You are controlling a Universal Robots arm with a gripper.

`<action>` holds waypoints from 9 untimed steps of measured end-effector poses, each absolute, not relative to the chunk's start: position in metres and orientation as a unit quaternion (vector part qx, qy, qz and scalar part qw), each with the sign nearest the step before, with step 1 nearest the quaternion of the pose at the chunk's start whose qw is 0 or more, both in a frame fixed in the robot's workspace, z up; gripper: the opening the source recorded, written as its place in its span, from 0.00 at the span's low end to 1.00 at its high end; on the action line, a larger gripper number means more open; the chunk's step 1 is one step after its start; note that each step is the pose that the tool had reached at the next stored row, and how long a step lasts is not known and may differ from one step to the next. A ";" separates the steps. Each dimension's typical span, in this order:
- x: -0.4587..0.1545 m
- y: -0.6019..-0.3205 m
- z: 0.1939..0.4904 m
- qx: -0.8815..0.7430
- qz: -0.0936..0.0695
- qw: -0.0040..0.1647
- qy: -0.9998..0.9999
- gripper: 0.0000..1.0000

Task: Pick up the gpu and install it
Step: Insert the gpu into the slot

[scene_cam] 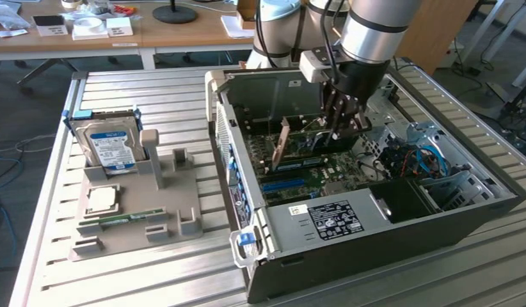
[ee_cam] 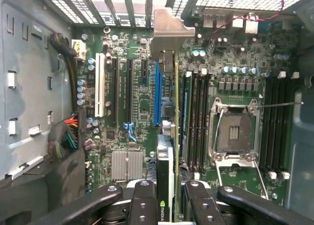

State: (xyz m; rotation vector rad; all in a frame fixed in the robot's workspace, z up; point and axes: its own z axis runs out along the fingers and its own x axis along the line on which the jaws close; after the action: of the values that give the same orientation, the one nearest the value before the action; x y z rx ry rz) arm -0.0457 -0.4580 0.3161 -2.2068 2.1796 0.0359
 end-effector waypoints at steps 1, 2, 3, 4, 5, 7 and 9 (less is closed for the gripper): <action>-0.046 -0.458 0.315 -0.711 0.012 0.020 0.702 0.27; -0.047 -0.458 0.315 -0.712 0.012 0.020 0.702 0.27; -0.047 -0.458 0.313 -0.712 0.012 0.020 0.702 0.27; -0.048 -0.458 0.312 -0.712 0.012 0.020 0.702 0.27; -0.049 -0.458 0.311 -0.712 0.012 0.020 0.702 0.27; -0.050 -0.458 0.311 -0.712 0.011 0.020 0.701 0.27; -0.051 -0.458 0.310 -0.713 0.011 0.020 0.701 0.27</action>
State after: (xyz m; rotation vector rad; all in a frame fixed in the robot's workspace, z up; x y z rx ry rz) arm -0.0511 -0.4583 0.3104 -2.2114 2.1737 0.0348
